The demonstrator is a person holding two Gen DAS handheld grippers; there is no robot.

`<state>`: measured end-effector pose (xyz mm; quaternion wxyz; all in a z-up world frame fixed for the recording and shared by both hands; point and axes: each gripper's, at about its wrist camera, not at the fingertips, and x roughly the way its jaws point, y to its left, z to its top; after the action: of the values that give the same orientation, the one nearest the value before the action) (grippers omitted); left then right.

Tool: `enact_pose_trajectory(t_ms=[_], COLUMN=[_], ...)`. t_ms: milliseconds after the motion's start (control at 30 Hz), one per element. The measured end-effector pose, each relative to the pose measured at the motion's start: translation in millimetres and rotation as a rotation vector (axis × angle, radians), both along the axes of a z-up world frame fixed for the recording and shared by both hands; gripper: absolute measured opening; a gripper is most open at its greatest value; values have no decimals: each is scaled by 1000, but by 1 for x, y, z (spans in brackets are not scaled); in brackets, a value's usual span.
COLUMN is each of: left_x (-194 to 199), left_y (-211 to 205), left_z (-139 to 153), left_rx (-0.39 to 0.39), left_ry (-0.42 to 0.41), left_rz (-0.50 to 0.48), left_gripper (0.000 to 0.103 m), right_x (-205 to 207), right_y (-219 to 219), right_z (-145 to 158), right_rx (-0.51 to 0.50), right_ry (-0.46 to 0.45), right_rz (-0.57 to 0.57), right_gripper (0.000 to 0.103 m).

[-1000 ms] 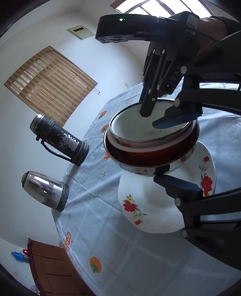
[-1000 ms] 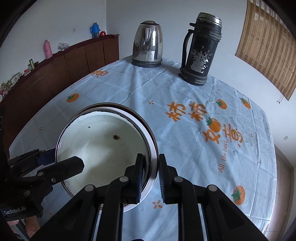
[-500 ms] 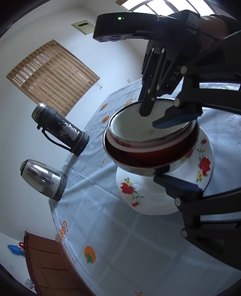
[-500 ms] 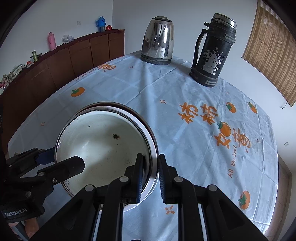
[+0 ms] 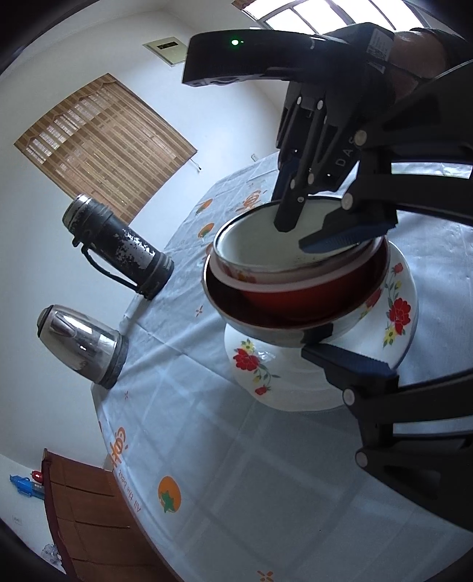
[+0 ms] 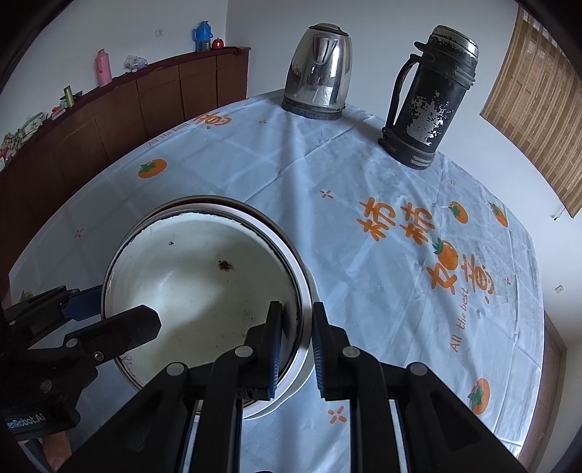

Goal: Organize plates and bowls
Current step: 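Lift the bowl stack with both tools and carry it over the red-flower plates, then lower the bowl stack onto the red-flower plate with both tools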

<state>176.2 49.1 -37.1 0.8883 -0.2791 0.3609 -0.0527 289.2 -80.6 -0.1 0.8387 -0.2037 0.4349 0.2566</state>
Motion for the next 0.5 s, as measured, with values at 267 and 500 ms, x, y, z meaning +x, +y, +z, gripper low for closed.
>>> enact_pose_trajectory(t_ms=[267,500], left_x=[3,7], left_y=[1,0], left_z=[-7,-15], left_rx=[-14,-31], left_ry=[25,43], left_rz=[-1,-14], left_gripper=[50,50], right_x=[3,8], right_y=[8,12], right_z=[0,-4], right_rx=[-31,-65], right_ry=[0,11], right_rz=[9,13], right_gripper=[17,17])
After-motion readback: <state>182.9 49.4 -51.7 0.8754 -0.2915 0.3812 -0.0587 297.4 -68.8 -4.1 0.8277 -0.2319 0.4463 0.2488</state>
